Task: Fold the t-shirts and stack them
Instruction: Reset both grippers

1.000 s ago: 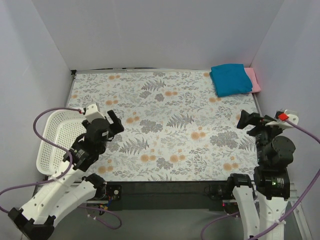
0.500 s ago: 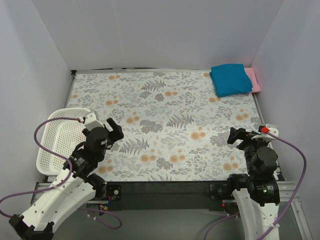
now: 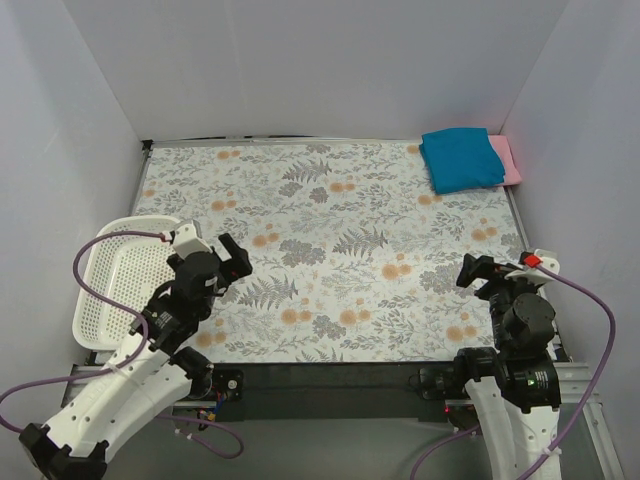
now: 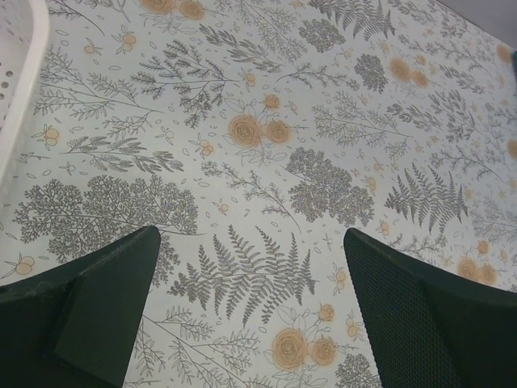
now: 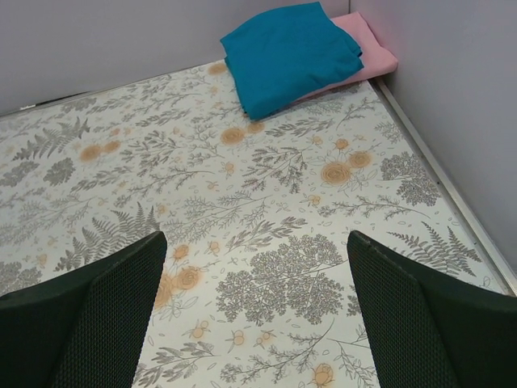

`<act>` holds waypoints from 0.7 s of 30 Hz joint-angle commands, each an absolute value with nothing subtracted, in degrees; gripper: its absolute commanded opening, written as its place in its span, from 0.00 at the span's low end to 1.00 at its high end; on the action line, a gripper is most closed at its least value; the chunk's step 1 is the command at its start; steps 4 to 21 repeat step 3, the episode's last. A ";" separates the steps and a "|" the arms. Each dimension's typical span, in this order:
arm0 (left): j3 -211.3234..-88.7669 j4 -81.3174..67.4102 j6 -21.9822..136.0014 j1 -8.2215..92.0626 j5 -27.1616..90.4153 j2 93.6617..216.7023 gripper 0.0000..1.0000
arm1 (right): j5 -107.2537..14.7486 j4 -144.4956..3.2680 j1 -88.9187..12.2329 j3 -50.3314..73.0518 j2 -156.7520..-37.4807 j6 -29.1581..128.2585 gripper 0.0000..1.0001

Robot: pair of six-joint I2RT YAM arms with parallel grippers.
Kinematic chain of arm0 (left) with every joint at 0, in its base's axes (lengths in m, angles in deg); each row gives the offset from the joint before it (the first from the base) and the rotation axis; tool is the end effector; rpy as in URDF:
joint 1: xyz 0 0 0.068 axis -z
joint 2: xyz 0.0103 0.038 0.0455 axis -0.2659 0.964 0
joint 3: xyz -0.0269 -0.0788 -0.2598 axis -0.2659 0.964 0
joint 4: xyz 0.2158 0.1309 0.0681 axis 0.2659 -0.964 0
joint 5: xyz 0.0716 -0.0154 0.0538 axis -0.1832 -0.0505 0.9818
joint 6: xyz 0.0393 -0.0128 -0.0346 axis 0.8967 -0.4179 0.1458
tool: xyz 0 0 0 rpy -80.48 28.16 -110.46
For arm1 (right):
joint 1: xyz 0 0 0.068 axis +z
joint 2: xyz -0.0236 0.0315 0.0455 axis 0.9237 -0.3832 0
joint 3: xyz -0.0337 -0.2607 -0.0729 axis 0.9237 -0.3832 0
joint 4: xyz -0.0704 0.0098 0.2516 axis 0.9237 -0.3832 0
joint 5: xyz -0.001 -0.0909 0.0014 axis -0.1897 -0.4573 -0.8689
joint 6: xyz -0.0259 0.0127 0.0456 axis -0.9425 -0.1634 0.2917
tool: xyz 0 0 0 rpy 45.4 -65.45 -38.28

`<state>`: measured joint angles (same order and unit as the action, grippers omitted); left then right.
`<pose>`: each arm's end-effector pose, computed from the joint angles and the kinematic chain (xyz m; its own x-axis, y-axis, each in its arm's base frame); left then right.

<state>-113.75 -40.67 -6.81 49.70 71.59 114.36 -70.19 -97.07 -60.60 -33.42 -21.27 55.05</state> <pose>0.1230 -0.0613 0.2762 -0.2062 -0.8558 -0.4744 -0.3774 0.5169 -0.7683 0.0610 -0.0028 0.2950 0.0107 0.2075 -0.9782 0.1651 0.9644 0.2063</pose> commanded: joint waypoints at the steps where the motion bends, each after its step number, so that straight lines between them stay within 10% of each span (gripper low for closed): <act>1: -113.03 -39.64 -6.38 49.43 71.27 114.32 0.98 | -71.74 -95.86 -60.26 -33.51 -20.87 55.83 0.98; 21: -113.03 -39.47 -6.21 49.43 70.92 114.49 0.98 | -71.91 -95.77 -60.26 -33.42 -21.13 55.83 0.98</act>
